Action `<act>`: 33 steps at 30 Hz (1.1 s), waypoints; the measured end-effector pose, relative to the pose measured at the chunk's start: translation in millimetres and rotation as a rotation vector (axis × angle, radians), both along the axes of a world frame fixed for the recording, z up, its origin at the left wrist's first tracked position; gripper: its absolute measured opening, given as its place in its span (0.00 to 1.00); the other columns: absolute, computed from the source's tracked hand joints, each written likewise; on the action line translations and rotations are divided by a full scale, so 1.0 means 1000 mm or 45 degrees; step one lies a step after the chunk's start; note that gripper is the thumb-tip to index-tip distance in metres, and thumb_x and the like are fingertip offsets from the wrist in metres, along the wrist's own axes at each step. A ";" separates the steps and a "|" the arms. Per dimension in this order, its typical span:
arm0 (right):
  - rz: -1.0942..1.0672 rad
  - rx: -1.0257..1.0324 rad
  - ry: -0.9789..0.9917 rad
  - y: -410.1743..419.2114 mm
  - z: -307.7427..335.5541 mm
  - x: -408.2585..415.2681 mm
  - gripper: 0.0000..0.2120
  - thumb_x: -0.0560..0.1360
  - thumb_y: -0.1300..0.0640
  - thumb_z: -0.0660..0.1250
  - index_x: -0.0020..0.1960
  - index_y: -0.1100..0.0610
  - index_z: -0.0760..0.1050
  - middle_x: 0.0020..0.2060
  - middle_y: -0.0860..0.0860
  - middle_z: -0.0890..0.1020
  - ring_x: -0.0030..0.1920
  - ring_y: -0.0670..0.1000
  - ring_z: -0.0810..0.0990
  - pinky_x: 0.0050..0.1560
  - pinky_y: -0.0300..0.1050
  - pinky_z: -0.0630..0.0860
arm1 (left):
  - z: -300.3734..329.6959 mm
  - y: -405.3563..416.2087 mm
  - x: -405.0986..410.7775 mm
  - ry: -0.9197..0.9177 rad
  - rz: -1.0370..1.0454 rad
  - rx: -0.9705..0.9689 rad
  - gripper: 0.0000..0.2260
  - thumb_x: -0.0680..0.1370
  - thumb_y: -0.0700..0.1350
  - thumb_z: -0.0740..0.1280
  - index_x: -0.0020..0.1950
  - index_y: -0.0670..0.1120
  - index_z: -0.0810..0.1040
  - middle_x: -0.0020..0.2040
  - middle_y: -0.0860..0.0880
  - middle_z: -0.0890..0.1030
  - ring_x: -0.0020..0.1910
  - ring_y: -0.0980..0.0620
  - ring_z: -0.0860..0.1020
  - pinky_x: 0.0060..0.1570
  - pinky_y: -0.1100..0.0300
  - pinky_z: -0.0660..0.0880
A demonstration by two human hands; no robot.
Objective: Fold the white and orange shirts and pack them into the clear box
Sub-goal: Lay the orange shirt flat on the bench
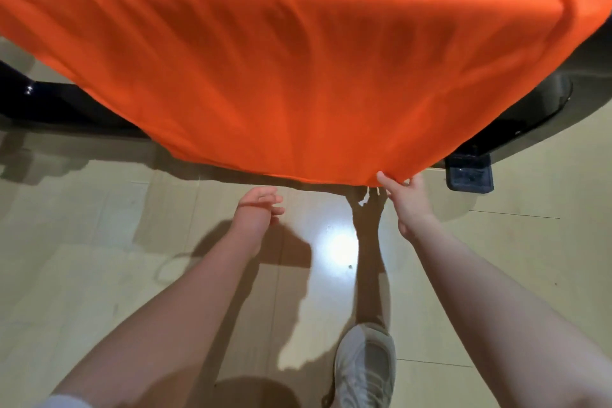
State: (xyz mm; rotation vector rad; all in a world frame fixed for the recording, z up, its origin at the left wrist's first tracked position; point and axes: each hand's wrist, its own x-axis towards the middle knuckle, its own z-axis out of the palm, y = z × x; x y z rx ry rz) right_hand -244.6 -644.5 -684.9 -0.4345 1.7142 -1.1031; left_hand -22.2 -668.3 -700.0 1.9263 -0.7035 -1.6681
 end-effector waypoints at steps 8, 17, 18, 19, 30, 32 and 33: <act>-0.032 -0.048 -0.329 0.061 0.027 0.008 0.09 0.74 0.67 0.64 0.47 0.54 0.77 0.42 0.46 0.84 0.45 0.45 0.81 0.56 0.41 0.74 | -0.008 0.027 -0.016 0.550 0.380 0.295 0.23 0.81 0.50 0.56 0.72 0.40 0.61 0.72 0.37 0.65 0.62 0.47 0.75 0.59 0.55 0.72; -0.374 -0.311 -1.017 0.133 0.096 0.034 0.31 0.49 0.59 0.83 0.51 0.57 0.82 0.54 0.57 0.83 0.51 0.56 0.83 0.55 0.57 0.76 | 0.020 0.069 -0.033 1.409 0.888 0.072 0.31 0.76 0.66 0.53 0.71 0.48 0.67 0.67 0.42 0.73 0.66 0.41 0.71 0.64 0.41 0.66; -0.405 -0.353 -1.037 0.136 0.107 0.035 0.33 0.48 0.57 0.83 0.53 0.55 0.81 0.56 0.57 0.82 0.54 0.56 0.82 0.56 0.59 0.75 | 0.027 0.070 -0.028 1.390 0.944 0.022 0.27 0.77 0.62 0.55 0.70 0.47 0.69 0.66 0.42 0.74 0.65 0.41 0.72 0.63 0.42 0.67; -0.436 -0.390 -1.051 0.138 0.116 0.035 0.36 0.48 0.55 0.83 0.56 0.55 0.79 0.57 0.57 0.81 0.57 0.56 0.80 0.57 0.59 0.75 | 0.036 0.072 -0.021 1.367 0.999 -0.014 0.25 0.78 0.59 0.56 0.69 0.47 0.70 0.66 0.43 0.74 0.64 0.41 0.73 0.63 0.43 0.67; -0.668 -0.341 -0.895 0.126 0.185 0.036 0.04 0.69 0.55 0.71 0.42 0.54 0.79 0.43 0.49 0.83 0.47 0.47 0.81 0.50 0.43 0.74 | 0.135 0.041 0.110 0.913 1.128 -0.221 0.15 0.83 0.47 0.50 0.46 0.47 0.75 0.65 0.49 0.75 0.66 0.50 0.70 0.61 0.56 0.67; -0.671 -0.266 -0.757 0.120 0.189 0.038 0.05 0.77 0.54 0.62 0.45 0.52 0.75 0.40 0.45 0.81 0.44 0.44 0.78 0.46 0.40 0.73 | 0.158 0.038 0.120 0.908 1.011 -0.235 0.16 0.82 0.51 0.50 0.44 0.48 0.74 0.51 0.48 0.81 0.59 0.49 0.75 0.53 0.56 0.70; -0.640 -0.271 -0.654 0.116 0.192 0.039 0.05 0.78 0.55 0.61 0.46 0.51 0.74 0.38 0.44 0.81 0.42 0.43 0.78 0.45 0.38 0.73 | 0.167 0.036 0.125 0.929 0.962 -0.226 0.18 0.82 0.55 0.50 0.45 0.47 0.75 0.44 0.47 0.82 0.52 0.47 0.77 0.50 0.54 0.71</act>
